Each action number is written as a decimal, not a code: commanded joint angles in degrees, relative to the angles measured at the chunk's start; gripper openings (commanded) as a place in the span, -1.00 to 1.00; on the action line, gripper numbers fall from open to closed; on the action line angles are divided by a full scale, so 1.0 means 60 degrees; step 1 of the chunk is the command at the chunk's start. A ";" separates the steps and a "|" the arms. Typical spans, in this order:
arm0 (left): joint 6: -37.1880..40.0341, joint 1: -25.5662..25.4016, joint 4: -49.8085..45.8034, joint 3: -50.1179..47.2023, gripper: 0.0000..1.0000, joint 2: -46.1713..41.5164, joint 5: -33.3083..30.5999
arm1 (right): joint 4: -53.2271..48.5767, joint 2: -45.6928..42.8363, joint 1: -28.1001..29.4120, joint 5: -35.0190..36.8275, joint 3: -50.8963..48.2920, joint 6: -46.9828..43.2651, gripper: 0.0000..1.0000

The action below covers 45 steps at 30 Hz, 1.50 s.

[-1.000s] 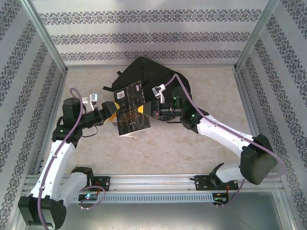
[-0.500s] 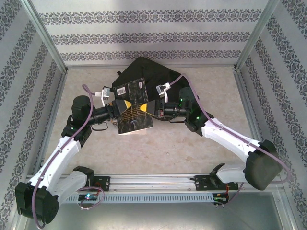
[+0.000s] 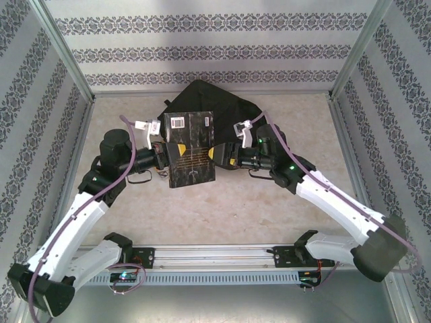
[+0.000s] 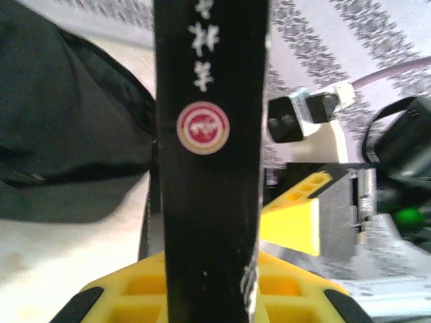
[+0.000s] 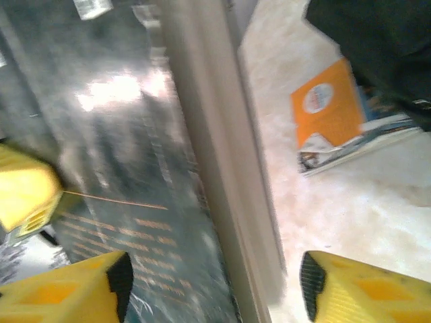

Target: Pack the student bag

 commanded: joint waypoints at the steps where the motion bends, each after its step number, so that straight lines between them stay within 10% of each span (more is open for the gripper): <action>1: 0.2957 -0.0799 -0.0639 0.0529 -1.00 -0.0700 -0.3727 | -0.1342 -0.0678 -0.0028 0.1777 0.0574 -0.0559 0.45; 13: 1.0087 -0.5666 0.1531 0.0467 -1.00 0.0280 -1.0843 | 0.0781 -0.1541 -0.0029 0.1135 0.0369 0.4167 0.76; 26: 1.3413 -0.7618 0.3440 -0.0456 -1.00 0.1050 -1.2022 | 0.1713 -0.1300 0.0424 0.0866 0.0417 0.5031 0.91; 40: 1.8022 -0.8206 0.6561 -0.1388 -0.99 0.2530 -1.3969 | -0.0016 -0.1127 0.0372 0.0914 0.0219 0.3402 -0.68; 45: 1.6055 -0.8206 0.4931 -0.0940 0.01 0.2361 -1.4137 | 0.0272 -0.1452 0.0026 0.0988 -0.0079 0.2687 -1.00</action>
